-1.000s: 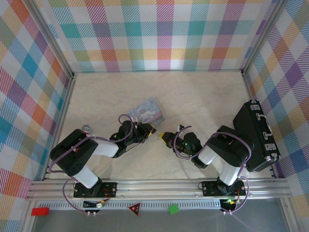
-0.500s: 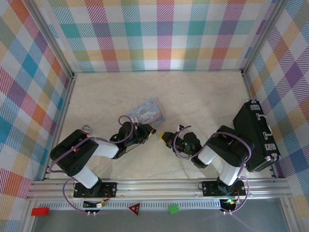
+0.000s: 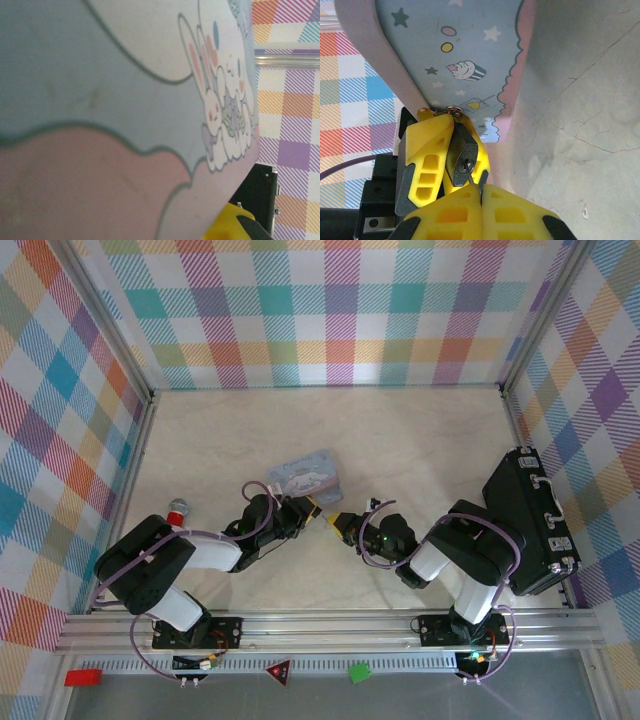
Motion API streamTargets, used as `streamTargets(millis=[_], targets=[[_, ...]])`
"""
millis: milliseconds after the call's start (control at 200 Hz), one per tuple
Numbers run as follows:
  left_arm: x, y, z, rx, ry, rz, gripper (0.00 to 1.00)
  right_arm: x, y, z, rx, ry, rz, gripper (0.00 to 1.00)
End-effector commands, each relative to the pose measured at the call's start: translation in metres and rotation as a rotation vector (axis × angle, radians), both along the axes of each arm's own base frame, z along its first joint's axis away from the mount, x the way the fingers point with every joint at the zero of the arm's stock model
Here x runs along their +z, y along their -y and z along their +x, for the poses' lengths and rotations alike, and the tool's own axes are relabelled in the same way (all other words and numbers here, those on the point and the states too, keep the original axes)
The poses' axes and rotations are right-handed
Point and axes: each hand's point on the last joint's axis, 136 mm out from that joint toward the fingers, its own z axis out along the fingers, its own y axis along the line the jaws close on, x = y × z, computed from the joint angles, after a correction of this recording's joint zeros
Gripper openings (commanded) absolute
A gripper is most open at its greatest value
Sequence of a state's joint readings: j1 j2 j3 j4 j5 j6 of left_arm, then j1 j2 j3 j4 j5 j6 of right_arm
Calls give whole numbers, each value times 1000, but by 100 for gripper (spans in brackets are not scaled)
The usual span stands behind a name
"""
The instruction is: Unlock a padlock with a key
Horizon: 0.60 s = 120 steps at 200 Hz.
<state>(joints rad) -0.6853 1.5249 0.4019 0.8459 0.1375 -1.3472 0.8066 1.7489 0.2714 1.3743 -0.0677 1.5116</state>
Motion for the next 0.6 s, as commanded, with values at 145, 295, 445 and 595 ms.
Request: streamTargets(millis=[145, 295, 445, 595], targets=[[37, 23, -6, -71, 74, -113, 5, 15, -9, 5, 1, 9, 62, 0], [41, 30, -7, -90, 81, -129, 5, 22, -15, 6, 17, 18, 81, 0], [39, 35, -10, -103, 77, -135, 5, 31, -18, 7, 29, 28, 102, 0], [38, 38, -9, -103, 73, -144, 5, 34, -24, 6, 45, 26, 115, 0]])
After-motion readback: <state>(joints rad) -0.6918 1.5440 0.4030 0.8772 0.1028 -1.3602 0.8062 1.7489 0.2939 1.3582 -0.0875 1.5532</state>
